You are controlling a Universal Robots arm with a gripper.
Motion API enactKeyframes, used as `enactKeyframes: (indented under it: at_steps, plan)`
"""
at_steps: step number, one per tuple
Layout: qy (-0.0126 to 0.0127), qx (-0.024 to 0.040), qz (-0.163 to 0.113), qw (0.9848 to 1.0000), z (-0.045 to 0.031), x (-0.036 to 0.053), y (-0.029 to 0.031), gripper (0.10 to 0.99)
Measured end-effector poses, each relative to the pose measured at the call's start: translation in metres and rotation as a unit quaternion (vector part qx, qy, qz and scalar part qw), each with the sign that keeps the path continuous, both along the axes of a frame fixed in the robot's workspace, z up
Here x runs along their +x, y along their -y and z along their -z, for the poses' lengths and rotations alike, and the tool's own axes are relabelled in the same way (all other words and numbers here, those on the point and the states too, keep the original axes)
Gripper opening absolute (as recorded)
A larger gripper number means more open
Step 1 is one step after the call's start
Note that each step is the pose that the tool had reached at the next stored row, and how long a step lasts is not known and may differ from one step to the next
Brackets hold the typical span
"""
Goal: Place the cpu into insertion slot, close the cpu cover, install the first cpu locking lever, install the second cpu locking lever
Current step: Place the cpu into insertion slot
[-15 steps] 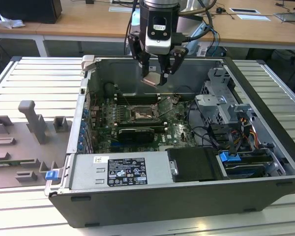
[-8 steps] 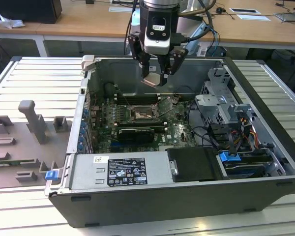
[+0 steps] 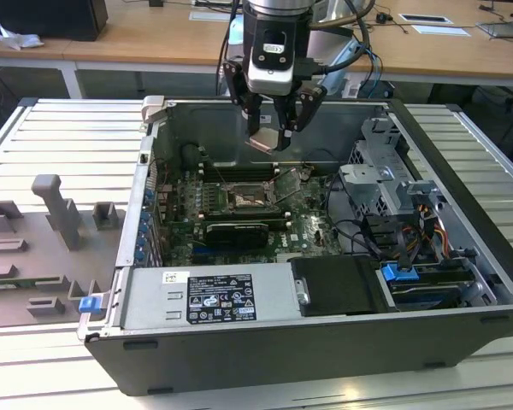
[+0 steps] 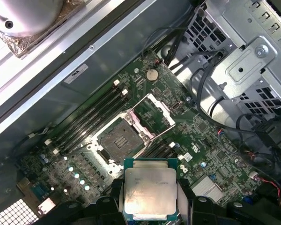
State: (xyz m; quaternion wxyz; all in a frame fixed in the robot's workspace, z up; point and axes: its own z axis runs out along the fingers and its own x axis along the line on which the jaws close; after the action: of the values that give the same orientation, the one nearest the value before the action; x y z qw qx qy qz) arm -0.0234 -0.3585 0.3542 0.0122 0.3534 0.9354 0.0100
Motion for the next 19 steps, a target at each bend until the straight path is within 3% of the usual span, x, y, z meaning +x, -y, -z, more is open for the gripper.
enactKeyframes:
  at_steps: [19]
  plan:
    - [0.0, -0.0054, 0.032, 0.9995, 0.0015, -0.0001, -0.0025, 0.541]
